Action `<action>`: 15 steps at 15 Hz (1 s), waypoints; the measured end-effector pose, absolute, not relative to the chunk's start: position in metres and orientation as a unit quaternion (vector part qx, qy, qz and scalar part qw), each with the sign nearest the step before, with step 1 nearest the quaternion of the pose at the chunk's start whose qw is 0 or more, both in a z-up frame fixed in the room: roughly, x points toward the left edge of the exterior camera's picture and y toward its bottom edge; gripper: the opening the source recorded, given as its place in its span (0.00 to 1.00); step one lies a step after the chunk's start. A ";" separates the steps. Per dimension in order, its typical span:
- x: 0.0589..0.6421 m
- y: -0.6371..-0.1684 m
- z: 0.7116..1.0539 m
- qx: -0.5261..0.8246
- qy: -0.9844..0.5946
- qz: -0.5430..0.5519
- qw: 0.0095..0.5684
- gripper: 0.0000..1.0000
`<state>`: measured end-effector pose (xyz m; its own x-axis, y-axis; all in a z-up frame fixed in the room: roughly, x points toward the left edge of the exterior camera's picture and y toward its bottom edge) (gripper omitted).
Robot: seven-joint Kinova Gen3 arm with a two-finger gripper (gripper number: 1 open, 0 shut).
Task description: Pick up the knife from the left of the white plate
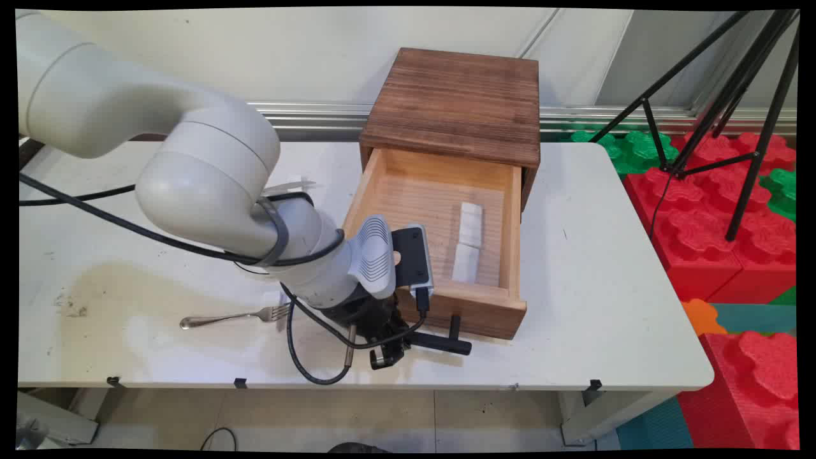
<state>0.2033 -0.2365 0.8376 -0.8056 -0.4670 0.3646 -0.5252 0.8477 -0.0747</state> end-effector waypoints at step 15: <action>0.211 -0.233 0.834 0.262 -0.946 0.095 0.164 1.00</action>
<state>0.2110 -0.2328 0.8343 -0.8094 -0.4639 0.3600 -0.5261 0.8452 -0.0938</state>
